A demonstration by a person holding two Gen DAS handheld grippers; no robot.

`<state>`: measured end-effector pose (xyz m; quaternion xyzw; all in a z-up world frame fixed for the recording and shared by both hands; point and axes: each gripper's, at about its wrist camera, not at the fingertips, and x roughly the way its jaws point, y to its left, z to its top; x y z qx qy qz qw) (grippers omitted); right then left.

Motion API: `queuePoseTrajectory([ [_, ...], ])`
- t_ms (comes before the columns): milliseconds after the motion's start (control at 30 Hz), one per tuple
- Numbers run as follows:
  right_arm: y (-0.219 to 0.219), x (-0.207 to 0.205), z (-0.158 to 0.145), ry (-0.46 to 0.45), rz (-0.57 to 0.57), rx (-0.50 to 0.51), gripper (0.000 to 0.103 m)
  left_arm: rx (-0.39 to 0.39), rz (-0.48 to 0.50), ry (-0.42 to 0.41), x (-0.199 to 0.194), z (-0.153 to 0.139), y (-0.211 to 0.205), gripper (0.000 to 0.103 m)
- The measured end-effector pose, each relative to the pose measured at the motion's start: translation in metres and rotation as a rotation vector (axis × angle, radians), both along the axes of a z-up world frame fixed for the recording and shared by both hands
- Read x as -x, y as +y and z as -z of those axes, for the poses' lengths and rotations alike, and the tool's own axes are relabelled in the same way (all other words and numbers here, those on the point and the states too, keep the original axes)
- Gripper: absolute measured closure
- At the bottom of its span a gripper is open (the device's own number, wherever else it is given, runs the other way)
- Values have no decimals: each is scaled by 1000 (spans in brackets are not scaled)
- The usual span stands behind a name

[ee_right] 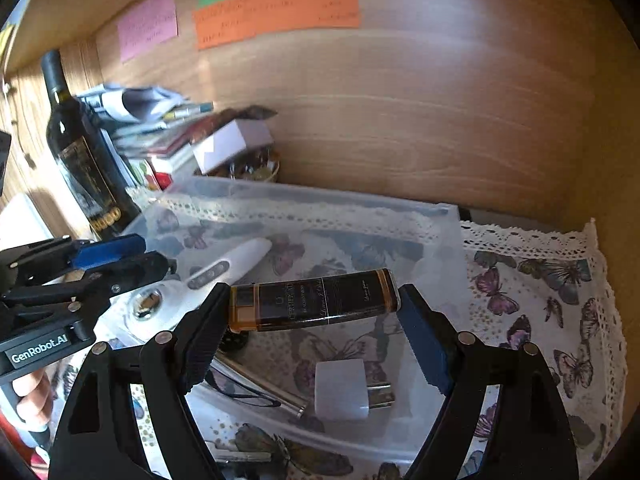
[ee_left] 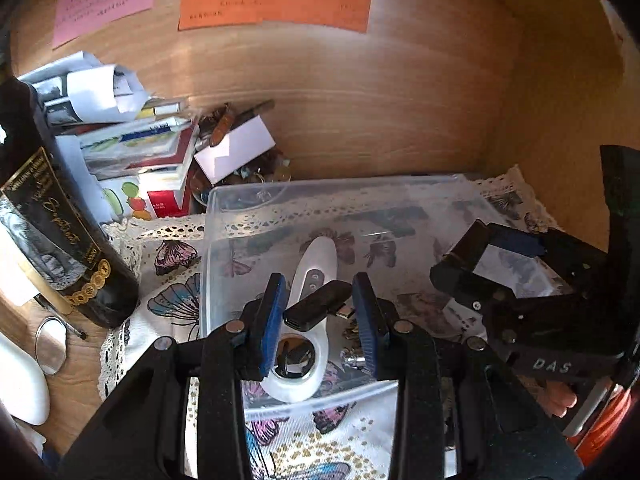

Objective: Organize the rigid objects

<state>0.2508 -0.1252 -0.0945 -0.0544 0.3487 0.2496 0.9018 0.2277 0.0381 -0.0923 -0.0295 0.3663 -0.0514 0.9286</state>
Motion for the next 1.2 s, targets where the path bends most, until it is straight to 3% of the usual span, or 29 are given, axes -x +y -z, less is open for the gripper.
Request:
queuePoseTrajectory([
  [400, 7, 1, 2, -13, -6, 38, 19, -21, -39, 3, -4, 6, 4, 66],
  [500, 4, 6, -5, -31, -6, 33, 19, -25, -45, -19, 6, -4, 5, 59],
  [567, 0, 12, -12, -42, -9, 22, 18, -30, -52, -48, 15, -12, 6, 46],
  [767, -16, 38, -36, -97, -13, -20, 13, -43, -68, -129, 50, -34, 9, 20],
  [1000, -27, 71, -35, -120, -39, -3, 7, -81, -51, -154, 83, -35, 7, 14],
  [1200, -26, 86, -8, -40, -83, 25, 7, -110, -23, -120, 104, -16, 7, 13],
])
